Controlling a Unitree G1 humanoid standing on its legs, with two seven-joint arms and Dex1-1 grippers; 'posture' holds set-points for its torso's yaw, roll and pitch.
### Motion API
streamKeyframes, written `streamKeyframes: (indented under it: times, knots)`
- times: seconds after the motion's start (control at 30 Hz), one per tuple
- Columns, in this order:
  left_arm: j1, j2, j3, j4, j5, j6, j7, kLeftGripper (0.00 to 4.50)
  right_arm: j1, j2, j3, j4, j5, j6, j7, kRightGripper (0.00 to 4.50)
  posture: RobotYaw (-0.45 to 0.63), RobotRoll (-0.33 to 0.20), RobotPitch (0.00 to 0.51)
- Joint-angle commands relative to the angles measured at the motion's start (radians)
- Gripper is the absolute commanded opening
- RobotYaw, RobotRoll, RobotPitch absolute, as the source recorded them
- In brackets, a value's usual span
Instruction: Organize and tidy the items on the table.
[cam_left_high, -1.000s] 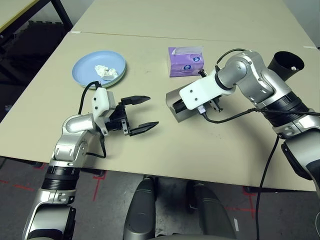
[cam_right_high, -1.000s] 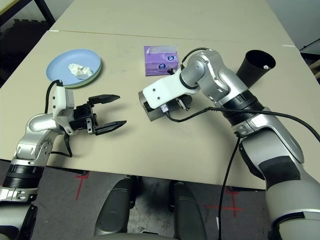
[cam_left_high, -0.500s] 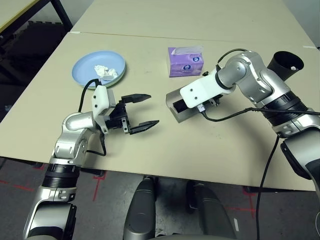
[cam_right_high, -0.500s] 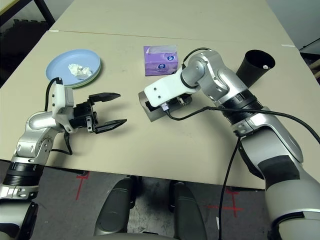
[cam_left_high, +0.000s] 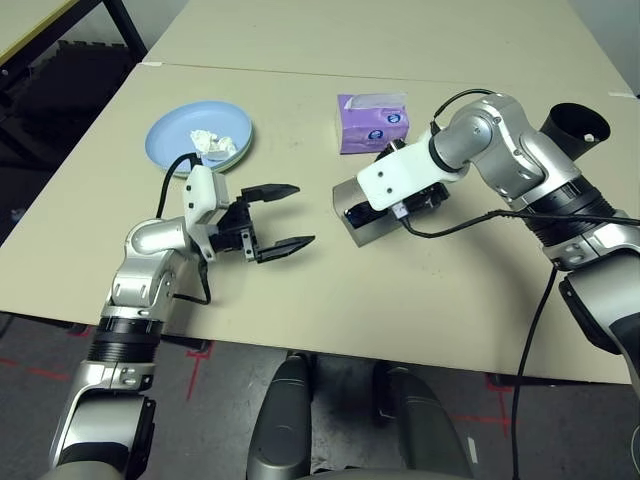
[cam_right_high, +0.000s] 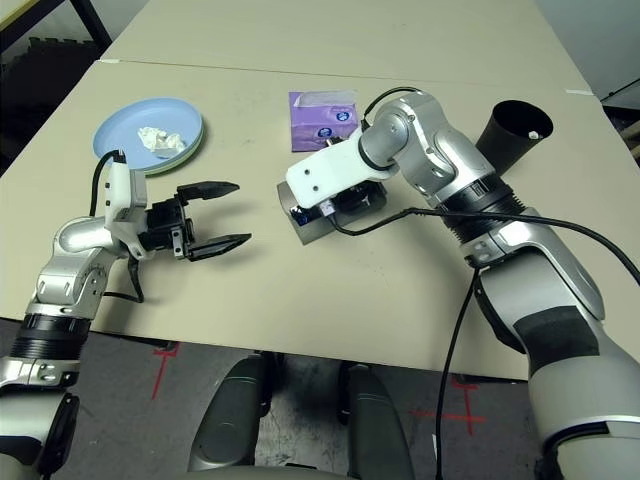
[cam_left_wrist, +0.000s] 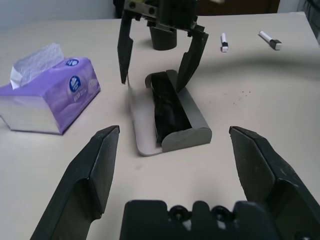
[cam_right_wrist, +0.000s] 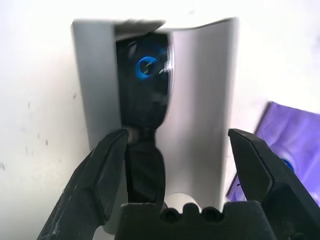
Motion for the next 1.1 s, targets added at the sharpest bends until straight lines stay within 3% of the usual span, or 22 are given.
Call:
streamKeyframes:
  times: [0.03, 0.23, 0.37, 0.57, 0.7, 0.8, 1.1]
  knots:
    - [-0.01, -0.003, -0.016, 0.035, 0.011, -0.016, -0.022, 4.5, 0.025, -0.006, -0.078, -0.026, 0.087, 0.052, -0.021, 4.49, 0.23, 0.0, 0.201]
    - [-0.033, -0.013, -0.021, 0.09, 0.021, -0.043, -0.039, 4.5, 0.129, 0.066, -0.281, -0.047, 0.309, 0.164, -0.142, 4.49, 0.2, 0.0, 0.2]
    - [-0.055, -0.016, -0.024, 0.135, 0.028, -0.064, -0.051, 4.5, 0.28, 0.1, -0.422, -0.142, 0.431, 0.361, -0.272, 4.49, 0.17, 0.0, 0.2]
    - [-0.084, -0.018, -0.032, 0.192, 0.045, -0.091, -0.068, 4.5, 0.501, 0.14, -0.537, -0.3, 0.582, 0.571, -0.399, 4.49, 0.16, 0.0, 0.206]
    - [-0.085, -0.021, -0.037, 0.186, 0.048, -0.085, -0.069, 4.5, 0.61, 0.207, -0.623, -0.352, 0.688, 0.484, -0.459, 4.49, 0.16, 0.0, 0.207]
    - [-0.086, -0.021, -0.04, 0.188, 0.05, -0.082, -0.071, 4.5, 0.66, 0.232, -0.652, -0.328, 0.706, 0.362, -0.499, 4.49, 0.15, 0.0, 0.211]
    - [-0.099, -0.017, -0.039, 0.204, 0.054, -0.077, -0.075, 4.5, 0.695, 0.17, -0.656, -0.135, 0.71, -0.005, -0.426, 4.49, 0.15, 0.0, 0.216]
